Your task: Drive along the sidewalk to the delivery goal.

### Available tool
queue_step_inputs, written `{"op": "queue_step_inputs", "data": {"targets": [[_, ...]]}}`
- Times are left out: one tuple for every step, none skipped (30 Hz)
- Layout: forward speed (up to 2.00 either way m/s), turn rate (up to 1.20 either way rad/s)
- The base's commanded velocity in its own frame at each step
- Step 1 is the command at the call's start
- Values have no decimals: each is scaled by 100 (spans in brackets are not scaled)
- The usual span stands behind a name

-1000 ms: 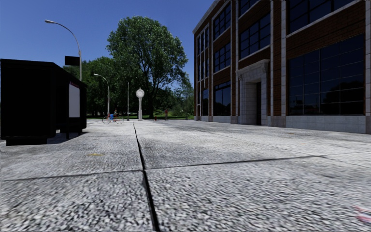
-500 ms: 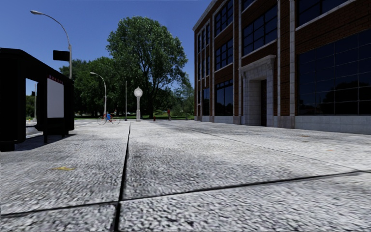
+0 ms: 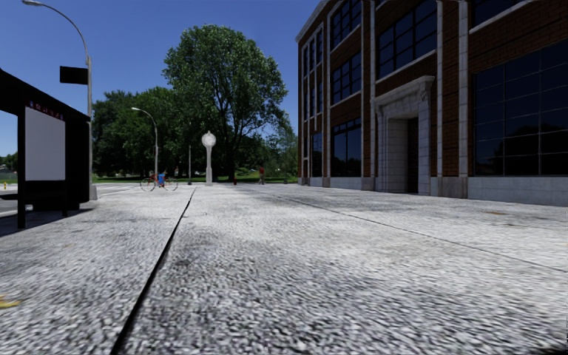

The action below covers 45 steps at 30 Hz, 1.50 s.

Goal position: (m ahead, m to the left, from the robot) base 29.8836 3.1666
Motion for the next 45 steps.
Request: {"op": "queue_step_inputs", "data": {"targets": [[200,0],[200,0],[200,0],[200,0],[200,0],[200,0],[200,0],[200,0],[200,0],[200,0],[200,0],[200,0],[200,0],[200,0],[200,0],[200,0],[200,0],[200,0],[200,0],[200,0],[200,0],[200,0],[200,0],[200,0],[200,0],[200,0],[200,0],[200,0],[200,0],[200,0],[200,0],[200,0],[200,0],[200,0],[200,0],[200,0],[200,0],[200,0],[200,0],[200,0],[200,0],[200,0],[200,0],[200,0],[200,0]]}}
